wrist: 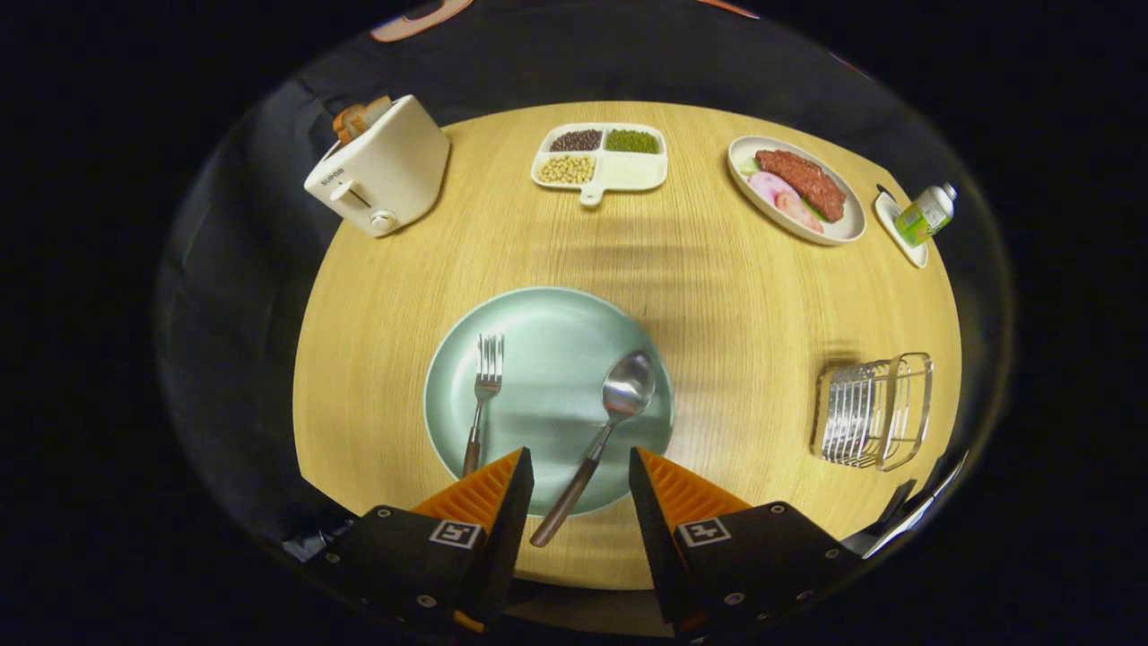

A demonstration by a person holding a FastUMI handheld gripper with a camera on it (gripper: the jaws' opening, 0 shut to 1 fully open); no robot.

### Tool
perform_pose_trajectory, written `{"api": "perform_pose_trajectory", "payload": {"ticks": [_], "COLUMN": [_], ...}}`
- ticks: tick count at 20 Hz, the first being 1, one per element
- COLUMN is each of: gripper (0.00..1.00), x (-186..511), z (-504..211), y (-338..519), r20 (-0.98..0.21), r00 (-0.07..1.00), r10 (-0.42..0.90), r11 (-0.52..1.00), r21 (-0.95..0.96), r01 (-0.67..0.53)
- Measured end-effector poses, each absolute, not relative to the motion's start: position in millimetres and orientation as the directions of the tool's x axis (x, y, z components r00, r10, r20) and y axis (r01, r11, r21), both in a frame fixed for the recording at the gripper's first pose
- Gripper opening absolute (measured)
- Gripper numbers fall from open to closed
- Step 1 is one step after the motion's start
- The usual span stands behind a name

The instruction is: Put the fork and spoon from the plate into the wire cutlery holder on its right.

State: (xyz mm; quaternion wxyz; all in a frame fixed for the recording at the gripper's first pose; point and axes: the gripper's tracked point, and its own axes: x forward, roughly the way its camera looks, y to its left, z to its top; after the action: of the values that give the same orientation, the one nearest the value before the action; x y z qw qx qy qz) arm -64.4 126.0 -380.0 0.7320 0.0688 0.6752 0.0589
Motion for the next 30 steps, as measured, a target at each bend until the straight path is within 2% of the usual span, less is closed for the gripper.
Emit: {"api": "perform_pose_trajectory", "payload": {"ticks": [5, 9, 15, 17, 18, 20, 24, 30], "gripper": [0.58, 0.46, 0.27, 0.23, 0.17, 0.11, 0.05, 0.04], "x": [-70.7, -78.3, -83.0, -78.8, -78.4, -77.3, -74.8, -72.8], "z": [-405.3, -422.8, -437.0, -438.2, -439.0, -438.8, -438.7, -434.2], "y": [125.9, 127.6, 124.7, 121.0, 120.2, 121.8, 126.2, 124.4], "r20": [-0.988, -0.989, -0.992, -0.995, -0.995, -0.993, -0.988, -0.986], "r00": [0.007, -0.041, -0.065, -0.046, -0.041, -0.037, -0.031, -0.003], "r10": [0.156, 0.141, 0.106, 0.09, 0.089, 0.11, 0.15, 0.166], "r11": [0.987, 0.99, 0.994, 0.995, 0.994, 0.991, 0.983, 0.981], "r21": [0.157, 0.141, 0.108, 0.092, 0.091, 0.112, 0.153, 0.166], "r01": [0.034, 0.022, -0.032, -0.047, -0.058, -0.067, -0.102, -0.102]}}
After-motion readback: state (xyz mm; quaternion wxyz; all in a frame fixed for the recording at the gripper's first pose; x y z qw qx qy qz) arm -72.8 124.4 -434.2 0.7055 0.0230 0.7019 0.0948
